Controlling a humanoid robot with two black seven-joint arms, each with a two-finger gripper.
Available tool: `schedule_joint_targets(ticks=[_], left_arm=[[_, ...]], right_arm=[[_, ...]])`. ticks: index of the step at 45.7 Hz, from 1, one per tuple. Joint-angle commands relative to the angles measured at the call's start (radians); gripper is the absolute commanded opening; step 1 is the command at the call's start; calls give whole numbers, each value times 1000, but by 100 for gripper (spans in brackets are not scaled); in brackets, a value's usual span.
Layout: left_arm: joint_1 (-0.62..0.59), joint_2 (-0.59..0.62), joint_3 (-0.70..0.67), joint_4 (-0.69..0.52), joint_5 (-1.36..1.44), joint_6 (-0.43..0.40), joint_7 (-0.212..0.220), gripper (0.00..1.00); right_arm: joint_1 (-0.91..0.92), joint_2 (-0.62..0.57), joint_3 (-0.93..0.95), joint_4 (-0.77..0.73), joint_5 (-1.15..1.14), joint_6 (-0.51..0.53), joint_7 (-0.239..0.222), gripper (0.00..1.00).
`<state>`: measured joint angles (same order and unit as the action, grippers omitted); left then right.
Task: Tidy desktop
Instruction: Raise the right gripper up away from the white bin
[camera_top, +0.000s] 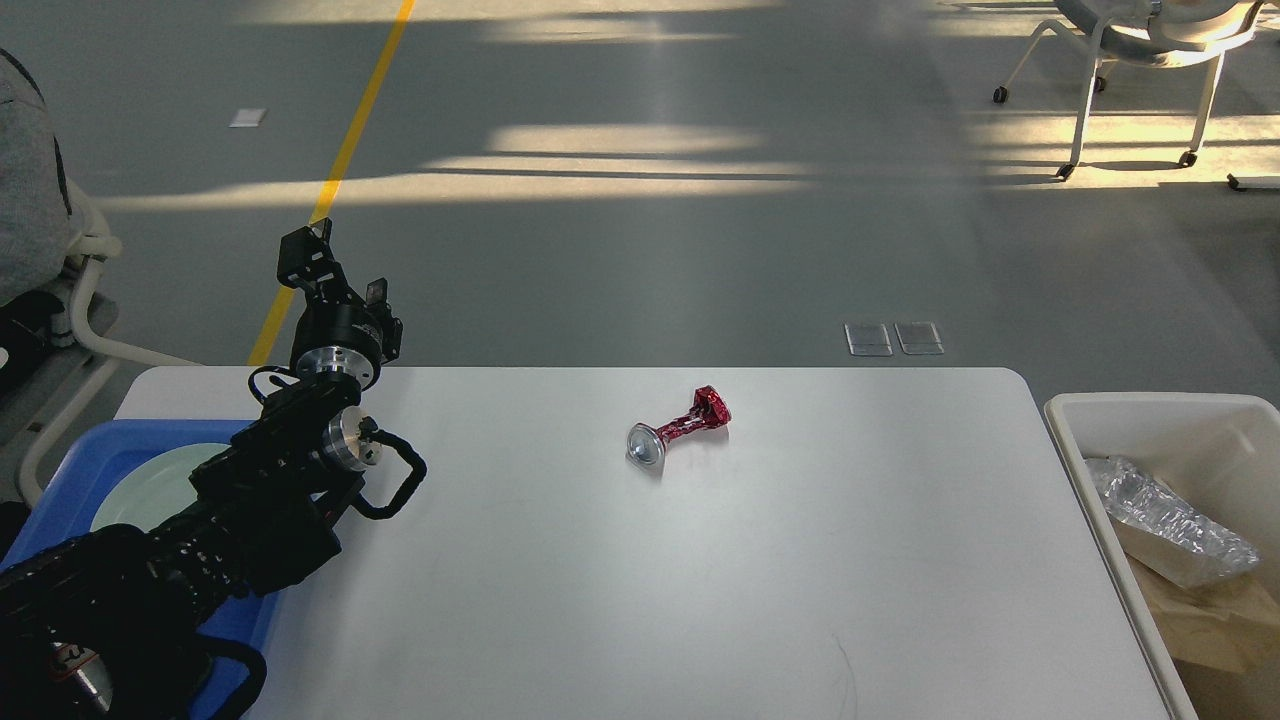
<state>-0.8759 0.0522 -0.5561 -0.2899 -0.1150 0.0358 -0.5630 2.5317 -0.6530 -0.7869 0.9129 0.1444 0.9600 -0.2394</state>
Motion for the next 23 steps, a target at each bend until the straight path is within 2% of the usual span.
schedule_joint_targets(ticks=[1,9,15,23], left_arm=[[0,0,1,0,0,1,0,96],[0,0,1,0,0,0,0,96],[0,0,1,0,0,0,0,96],[0,0,-1,0,0,0,0,96]], right_arm=[[-82,6,9,54,-2,0,0,100],[-304,42,14,43,-8,0,0,100],[-454,116,60,47,-5,0,0,100],[-620,271,205,32,-6,-237,-1,100]])
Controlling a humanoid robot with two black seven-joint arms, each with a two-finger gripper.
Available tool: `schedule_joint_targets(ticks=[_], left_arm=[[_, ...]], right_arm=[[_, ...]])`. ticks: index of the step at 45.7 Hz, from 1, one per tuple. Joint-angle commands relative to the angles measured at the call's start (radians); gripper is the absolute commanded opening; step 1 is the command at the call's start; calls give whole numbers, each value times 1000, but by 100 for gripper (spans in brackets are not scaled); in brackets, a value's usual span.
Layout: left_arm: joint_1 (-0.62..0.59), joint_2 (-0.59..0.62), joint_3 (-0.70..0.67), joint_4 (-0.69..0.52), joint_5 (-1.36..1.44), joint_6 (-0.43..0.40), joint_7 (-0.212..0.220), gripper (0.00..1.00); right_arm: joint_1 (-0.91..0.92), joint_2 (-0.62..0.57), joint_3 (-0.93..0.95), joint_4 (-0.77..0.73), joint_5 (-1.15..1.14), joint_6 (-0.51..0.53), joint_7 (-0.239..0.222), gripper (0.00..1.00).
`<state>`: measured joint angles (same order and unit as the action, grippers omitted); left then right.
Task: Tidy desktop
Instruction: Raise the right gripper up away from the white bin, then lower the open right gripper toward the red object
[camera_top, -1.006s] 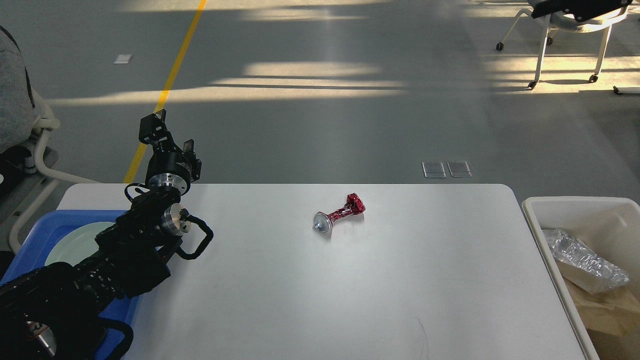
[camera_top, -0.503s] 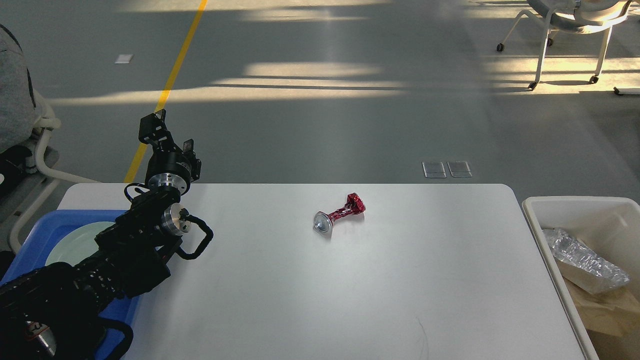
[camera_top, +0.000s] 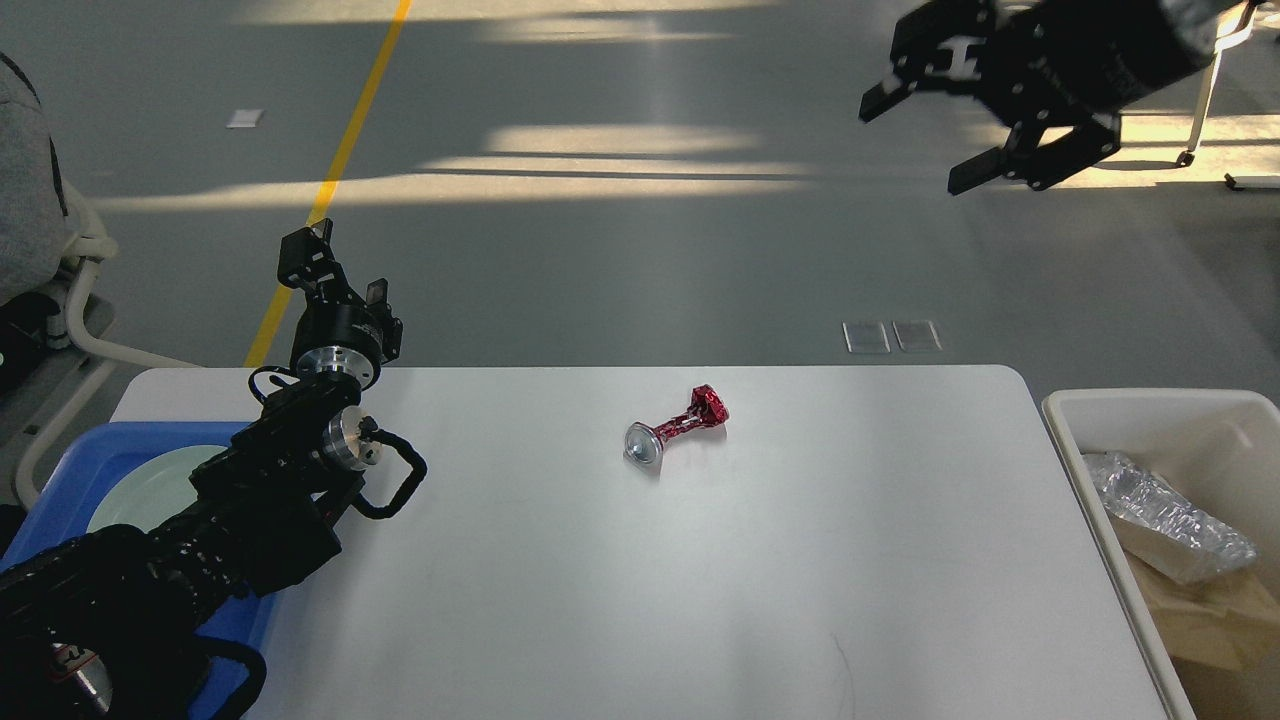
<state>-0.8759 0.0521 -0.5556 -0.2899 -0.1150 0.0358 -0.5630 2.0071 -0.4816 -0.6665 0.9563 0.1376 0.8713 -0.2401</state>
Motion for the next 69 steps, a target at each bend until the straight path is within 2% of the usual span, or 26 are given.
schedule_joint_targets(ticks=[1,13,17,25,33,43,52,69], left_arm=[[0,0,0,0,0,0,0,96],[0,0,-1,0,0,0,0,96],[0,0,-1,0,0,0,0,96],[0,0,-1,0,0,0,0,96],[0,0,-1,0,0,1,0,96],[0,0,0,0,0,0,0,96],[0,0,0,0,0,0,0,96],[0,0,0,0,0,0,0,96]], right_arm=[[-109,121,97,-17,2,-175,-1,100],[-307,434,212,-186,2,-440,-1,100],[-356,501,212,-246,2,-482,1,100],[-430,581,205,-346,0,-497,1,100],[-478,626,196,-421,-4,-499,4,100],[-502,659,140,-429,-76,-511,15,100],[-531,681,142,-449,-269,-643,18,100],[-633,676,147,-445,-326,-721,28,100]])
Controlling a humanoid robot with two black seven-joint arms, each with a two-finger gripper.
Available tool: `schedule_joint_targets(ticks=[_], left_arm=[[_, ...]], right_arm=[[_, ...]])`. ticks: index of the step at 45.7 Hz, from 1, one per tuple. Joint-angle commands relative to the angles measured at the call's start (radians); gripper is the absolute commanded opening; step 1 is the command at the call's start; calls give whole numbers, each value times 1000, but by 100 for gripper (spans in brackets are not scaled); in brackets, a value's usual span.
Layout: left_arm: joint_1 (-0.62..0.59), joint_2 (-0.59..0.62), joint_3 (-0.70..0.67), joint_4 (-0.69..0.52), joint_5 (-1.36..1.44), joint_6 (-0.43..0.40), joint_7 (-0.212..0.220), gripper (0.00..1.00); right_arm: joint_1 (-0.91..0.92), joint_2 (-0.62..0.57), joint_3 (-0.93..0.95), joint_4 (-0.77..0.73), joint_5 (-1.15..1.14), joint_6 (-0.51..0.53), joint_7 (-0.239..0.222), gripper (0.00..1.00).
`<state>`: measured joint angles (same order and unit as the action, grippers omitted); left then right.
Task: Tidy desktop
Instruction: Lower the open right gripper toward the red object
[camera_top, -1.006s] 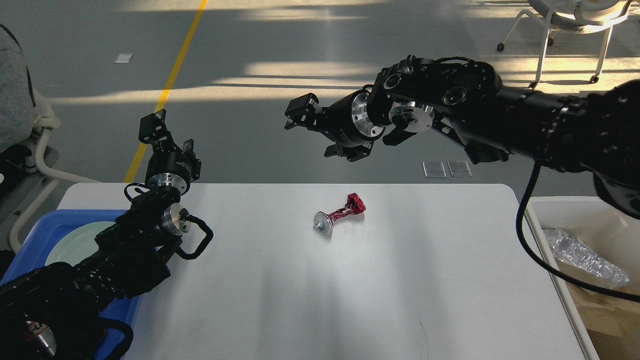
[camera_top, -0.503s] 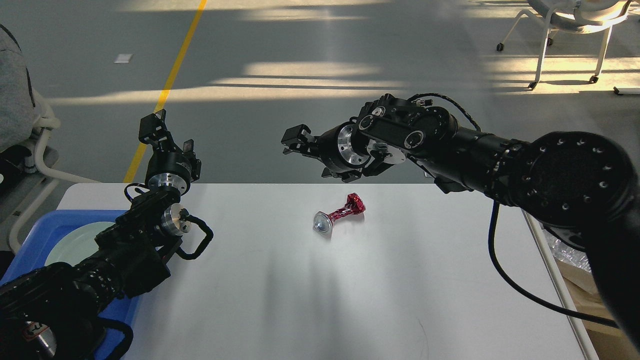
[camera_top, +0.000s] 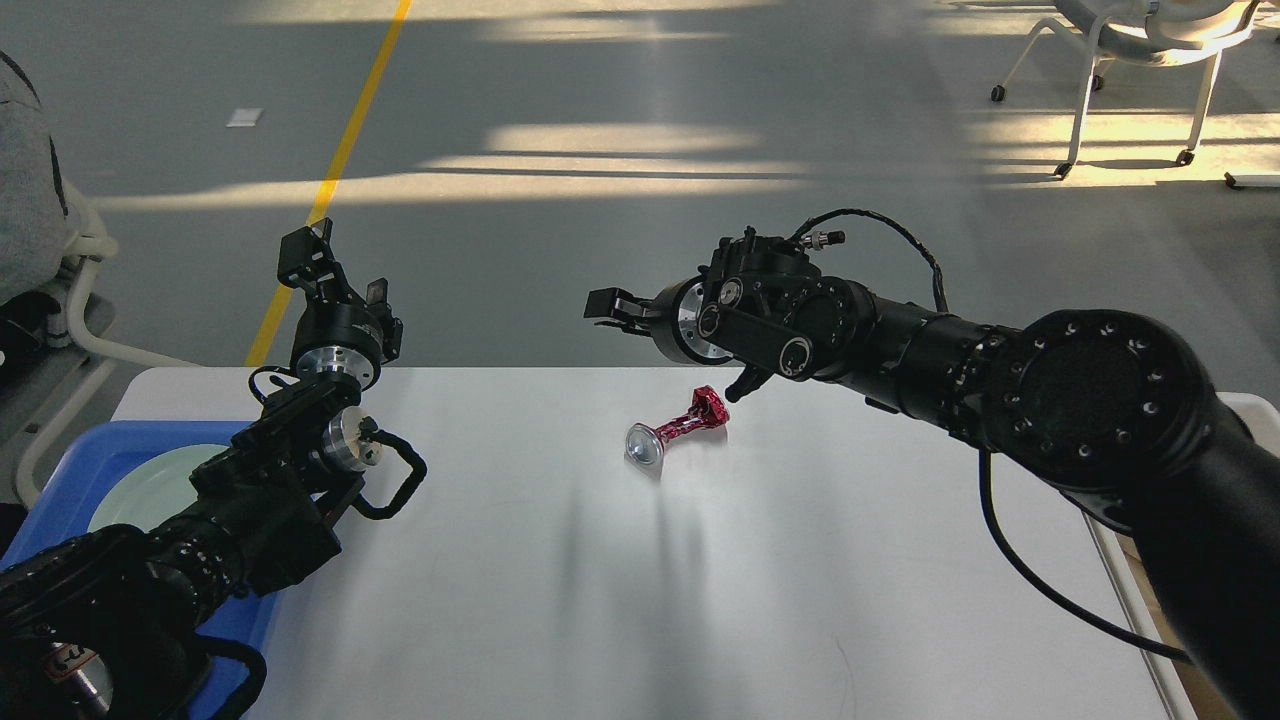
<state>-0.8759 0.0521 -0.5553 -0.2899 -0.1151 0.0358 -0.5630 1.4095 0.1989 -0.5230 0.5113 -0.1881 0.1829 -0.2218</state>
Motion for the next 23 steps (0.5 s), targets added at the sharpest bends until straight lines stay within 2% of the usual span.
schedule_joint_targets(ticks=[1,14,16,23], left_arm=[[0,0,0,0,0,0,0,96],[0,0,0,0,0,0,0,96],[0,0,0,0,0,1,0,96],[0,0,0,0,0,0,0,96]], right_arm=[[-43,-4,5,-1,-1,-37,16,100],[-112,-7,1,1,-2,-57,104,100],[-122,-7,-2,1,-1,-57,134,100],[-165,-9,-5,-14,-2,-57,283,100]])
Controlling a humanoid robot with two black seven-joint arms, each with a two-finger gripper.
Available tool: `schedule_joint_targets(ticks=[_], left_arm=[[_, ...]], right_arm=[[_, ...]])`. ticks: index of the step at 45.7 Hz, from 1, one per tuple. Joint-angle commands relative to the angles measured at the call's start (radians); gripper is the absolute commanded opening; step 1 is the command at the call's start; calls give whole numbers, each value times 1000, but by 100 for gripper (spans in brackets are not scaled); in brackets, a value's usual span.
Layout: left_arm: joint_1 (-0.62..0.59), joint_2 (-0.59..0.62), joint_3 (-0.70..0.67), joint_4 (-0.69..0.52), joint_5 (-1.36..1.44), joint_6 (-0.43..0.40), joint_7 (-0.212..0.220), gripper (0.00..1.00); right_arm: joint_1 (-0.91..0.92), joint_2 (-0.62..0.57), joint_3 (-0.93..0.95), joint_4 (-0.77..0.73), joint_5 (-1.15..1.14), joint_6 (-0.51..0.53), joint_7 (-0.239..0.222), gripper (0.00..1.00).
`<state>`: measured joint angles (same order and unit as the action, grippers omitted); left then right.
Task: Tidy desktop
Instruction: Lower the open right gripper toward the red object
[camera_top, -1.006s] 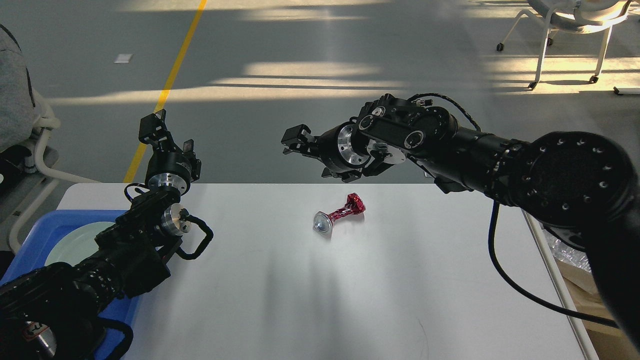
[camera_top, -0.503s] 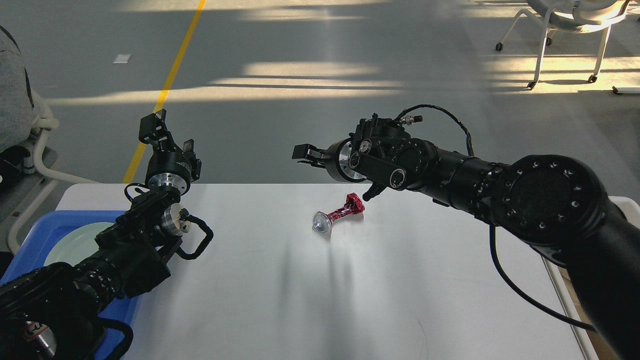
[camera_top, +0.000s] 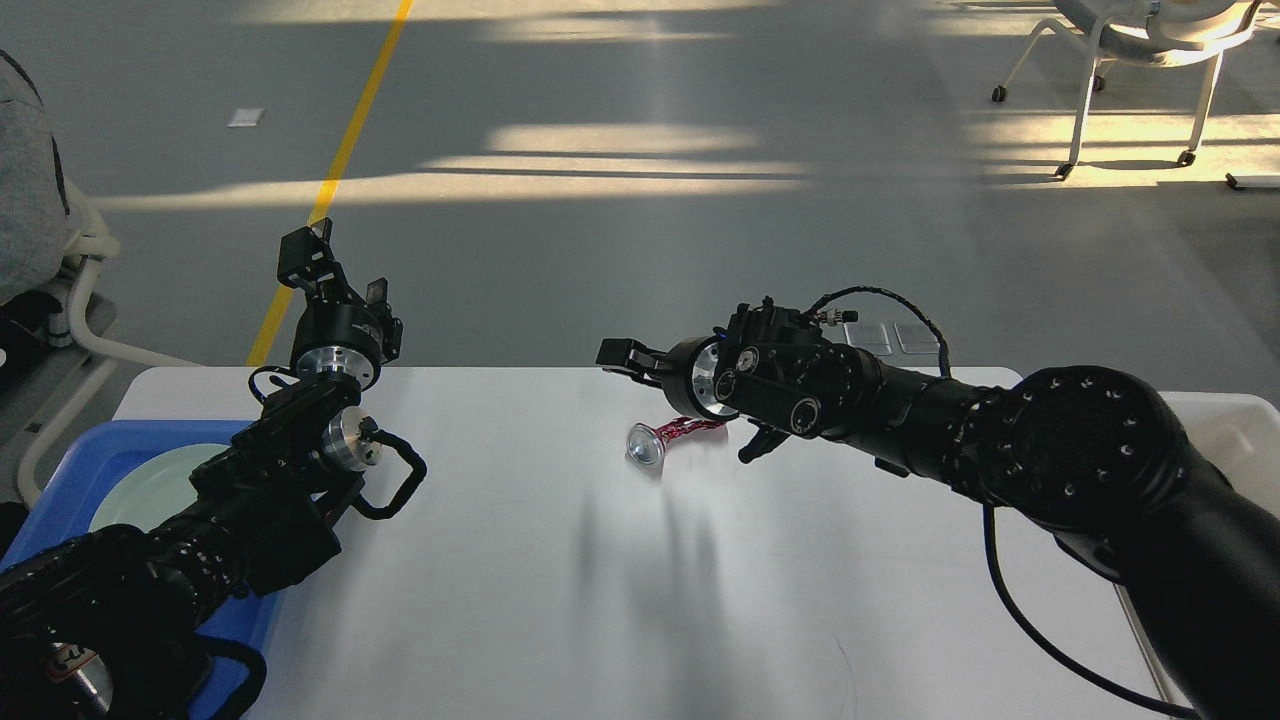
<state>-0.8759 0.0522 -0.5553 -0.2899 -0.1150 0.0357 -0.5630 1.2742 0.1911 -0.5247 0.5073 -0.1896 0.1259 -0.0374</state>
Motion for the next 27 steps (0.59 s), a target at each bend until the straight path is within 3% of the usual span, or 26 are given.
schedule_joint_targets(ticks=[1,18,27], left_arm=[[0,0,0,0,0,0,0,96],[0,0,0,0,0,1,2,96],[0,0,0,0,0,0,0,96]], right_arm=[[-35,-1,-3,-10,-2,0,108,100],[-137,-10,0,-19,-51,-118,120,100],[-173,-12,6,-52,-47,-126,119,100]])
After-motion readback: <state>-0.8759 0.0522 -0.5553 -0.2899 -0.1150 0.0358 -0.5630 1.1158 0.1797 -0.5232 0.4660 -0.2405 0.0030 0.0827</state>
